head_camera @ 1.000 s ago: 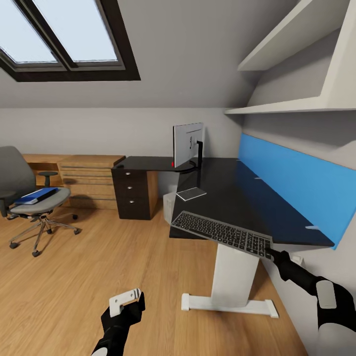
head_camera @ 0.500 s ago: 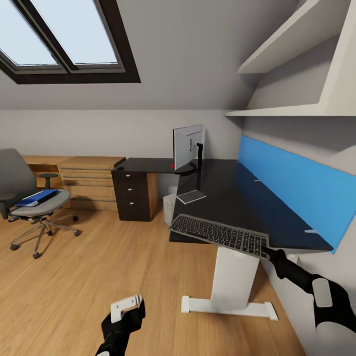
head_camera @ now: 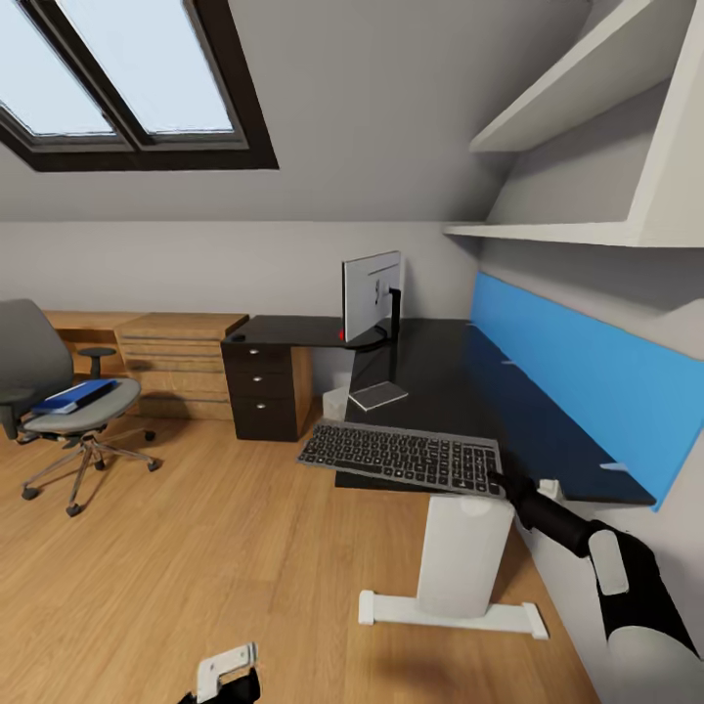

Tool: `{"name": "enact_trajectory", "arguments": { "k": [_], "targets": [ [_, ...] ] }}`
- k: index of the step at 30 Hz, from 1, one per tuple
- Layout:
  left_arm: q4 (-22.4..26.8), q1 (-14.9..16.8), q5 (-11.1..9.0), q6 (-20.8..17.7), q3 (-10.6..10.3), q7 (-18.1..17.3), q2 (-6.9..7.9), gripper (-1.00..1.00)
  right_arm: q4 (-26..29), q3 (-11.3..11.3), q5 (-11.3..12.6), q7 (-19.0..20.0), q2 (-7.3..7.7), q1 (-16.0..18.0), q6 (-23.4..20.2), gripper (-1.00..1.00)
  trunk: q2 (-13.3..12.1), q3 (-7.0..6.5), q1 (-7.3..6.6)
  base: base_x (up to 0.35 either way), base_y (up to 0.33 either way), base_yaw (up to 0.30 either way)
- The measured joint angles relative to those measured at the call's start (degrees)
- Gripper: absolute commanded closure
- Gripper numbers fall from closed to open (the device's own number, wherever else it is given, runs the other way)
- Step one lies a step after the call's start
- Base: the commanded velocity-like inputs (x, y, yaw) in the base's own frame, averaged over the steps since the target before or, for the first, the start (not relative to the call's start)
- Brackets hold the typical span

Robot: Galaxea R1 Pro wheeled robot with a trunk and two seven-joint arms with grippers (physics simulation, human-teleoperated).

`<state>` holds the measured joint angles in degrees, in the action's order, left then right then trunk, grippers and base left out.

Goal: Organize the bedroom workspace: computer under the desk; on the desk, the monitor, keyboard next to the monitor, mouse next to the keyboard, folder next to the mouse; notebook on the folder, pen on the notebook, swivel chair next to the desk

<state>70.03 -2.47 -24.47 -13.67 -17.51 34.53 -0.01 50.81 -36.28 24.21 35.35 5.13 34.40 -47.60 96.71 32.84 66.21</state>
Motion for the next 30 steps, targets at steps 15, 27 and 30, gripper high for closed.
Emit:
{"name": "enact_trajectory", "arguments": {
  "k": [15, 27, 30],
  "targets": [
    [-8.3, 0.0, 0.1, 2.8, 1.7, -0.4, 0.49, -1.0, 8.8, 24.2, 1.5, -17.6, -15.05, 0.0, 23.1, 1.0, -6.0, -2.7, -3.3, 0.0, 0.0, 0.0],
    [-8.5, -0.1, 0.0, 10.1, 1.8, -0.5, 1.59, -1.0, 1.6, 43.6, 20.3, -29.5, -15.12, -0.1, 44.8, 1.0, -7.6, -3.42, -4.18, 0.0, 0.0, 0.0],
    [-9.1, -0.1, 0.0, 10.5, 1.8, -0.7, 1.71, -1.0, 1.2, 43.8, 21.1, -27.6, -15.12, -0.6, 44.9, 1.0, -7.6, -3.42, -4.18, 0.007, 0.006, 0.0]
  ]
}}
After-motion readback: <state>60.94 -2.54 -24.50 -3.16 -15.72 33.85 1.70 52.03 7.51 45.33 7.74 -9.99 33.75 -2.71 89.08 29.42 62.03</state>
